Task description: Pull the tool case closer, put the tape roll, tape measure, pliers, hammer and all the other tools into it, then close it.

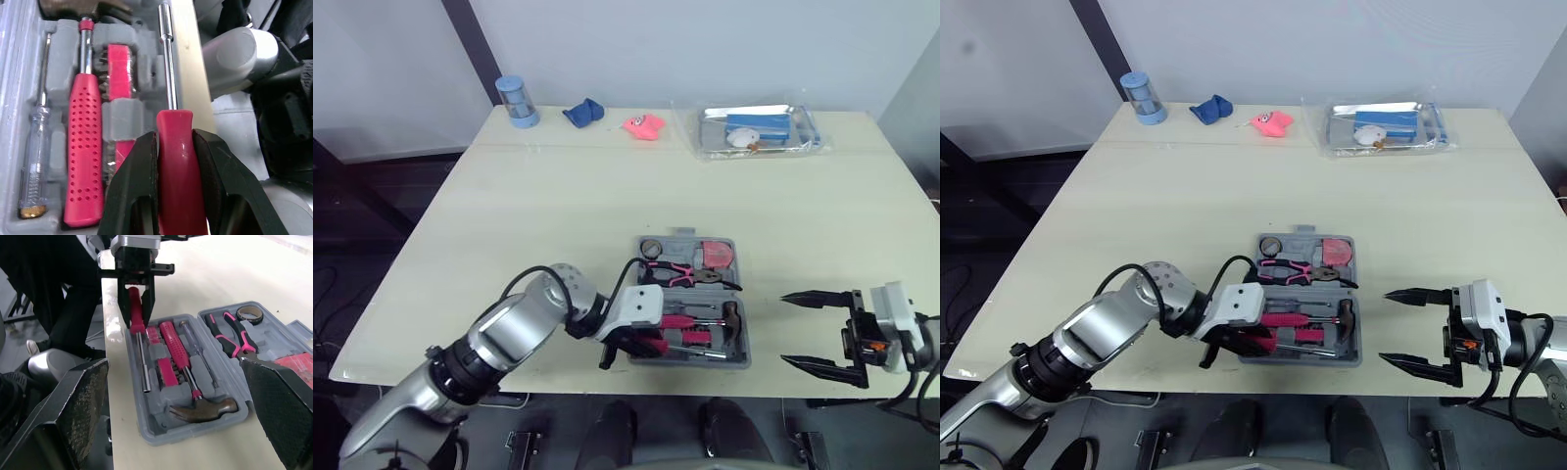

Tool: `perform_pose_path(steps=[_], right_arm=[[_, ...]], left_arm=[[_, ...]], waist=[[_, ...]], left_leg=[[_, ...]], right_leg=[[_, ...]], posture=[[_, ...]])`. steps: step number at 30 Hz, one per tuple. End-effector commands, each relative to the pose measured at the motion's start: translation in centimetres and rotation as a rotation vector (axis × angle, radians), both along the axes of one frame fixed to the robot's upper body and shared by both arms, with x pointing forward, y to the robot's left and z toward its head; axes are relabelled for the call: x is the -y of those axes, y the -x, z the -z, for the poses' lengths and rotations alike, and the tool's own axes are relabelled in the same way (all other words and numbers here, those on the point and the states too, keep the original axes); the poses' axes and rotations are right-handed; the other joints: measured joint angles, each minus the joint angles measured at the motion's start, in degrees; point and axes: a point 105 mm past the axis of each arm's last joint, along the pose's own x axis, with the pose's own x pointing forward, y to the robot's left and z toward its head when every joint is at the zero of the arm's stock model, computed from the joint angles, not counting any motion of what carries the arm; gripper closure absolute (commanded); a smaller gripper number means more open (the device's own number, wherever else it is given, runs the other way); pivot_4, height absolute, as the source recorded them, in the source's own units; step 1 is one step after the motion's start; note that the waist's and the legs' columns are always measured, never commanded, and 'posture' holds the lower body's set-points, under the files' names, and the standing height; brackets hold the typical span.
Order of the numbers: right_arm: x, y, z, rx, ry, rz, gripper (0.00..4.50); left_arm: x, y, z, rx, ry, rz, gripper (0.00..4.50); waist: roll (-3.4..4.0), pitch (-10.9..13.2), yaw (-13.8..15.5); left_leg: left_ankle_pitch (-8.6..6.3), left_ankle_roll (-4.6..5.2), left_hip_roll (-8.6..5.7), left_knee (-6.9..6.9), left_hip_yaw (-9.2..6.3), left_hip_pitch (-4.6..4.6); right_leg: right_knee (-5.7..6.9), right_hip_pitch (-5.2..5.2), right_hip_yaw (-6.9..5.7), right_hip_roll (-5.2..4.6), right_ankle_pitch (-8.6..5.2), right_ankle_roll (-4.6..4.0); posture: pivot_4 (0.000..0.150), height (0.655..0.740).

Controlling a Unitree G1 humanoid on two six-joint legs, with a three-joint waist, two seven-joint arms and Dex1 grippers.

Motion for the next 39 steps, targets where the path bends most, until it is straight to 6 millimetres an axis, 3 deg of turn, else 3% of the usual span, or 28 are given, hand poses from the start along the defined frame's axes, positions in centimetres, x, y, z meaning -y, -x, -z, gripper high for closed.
perform_pose_path(steps=[1,25,36,38,39], right_arm=[[0.2,-0.1,-0.7,0.042,0.006,-0.006,0.0],[0.3,0.7,-0.6,0.032,0.016,0.021,0.0],[0.3,1.1,-0.6,0.029,0.021,0.032,0.0],[0.3,1.1,-0.6,0.029,0.02,0.032,0.0],[0.3,1.1,-0.6,0.029,0.02,0.033,0.0]], left_arm=[[0.8,0.0,0.0,-0.009,-0.014,-0.021,3.88],[3.4,0.5,2.3,-0.093,-0.027,-0.059,3.88],[3.6,0.6,3.0,-0.139,-0.025,-0.079,3.88],[3.5,0.7,3.0,-0.146,-0.026,-0.076,2.84],[3.4,0.6,3.0,-0.141,-0.027,-0.077,2.66]], waist=[[0.0,0.0,0.01],[0.01,-0.01,0.12],[0.01,-0.01,0.27],[0.01,-0.01,0.27],[0.01,-0.01,0.26]], left_leg=[[0.0,0.0,0.0,0.0,0.0,0.0],[0.0,0.0,-0.01,0.04,-0.01,0.01],[0.0,0.0,-0.02,0.05,-0.01,0.02],[0.0,0.0,-0.02,0.05,-0.01,0.02],[0.0,0.0,-0.02,0.05,-0.01,0.02]], right_leg=[[0.0,0.0,0.0,0.0,0.0,0.0],[0.03,0.01,0.0,-0.01,0.0,0.0],[0.02,0.04,0.01,-0.02,0.0,0.01],[0.02,0.04,0.01,-0.02,0.0,0.01],[0.02,0.04,0.01,-0.02,0.0,0.01]], posture=[[0.15,0.74],[0.15,0.74],[0.15,0.74],[0.15,0.74],[0.15,0.74]])
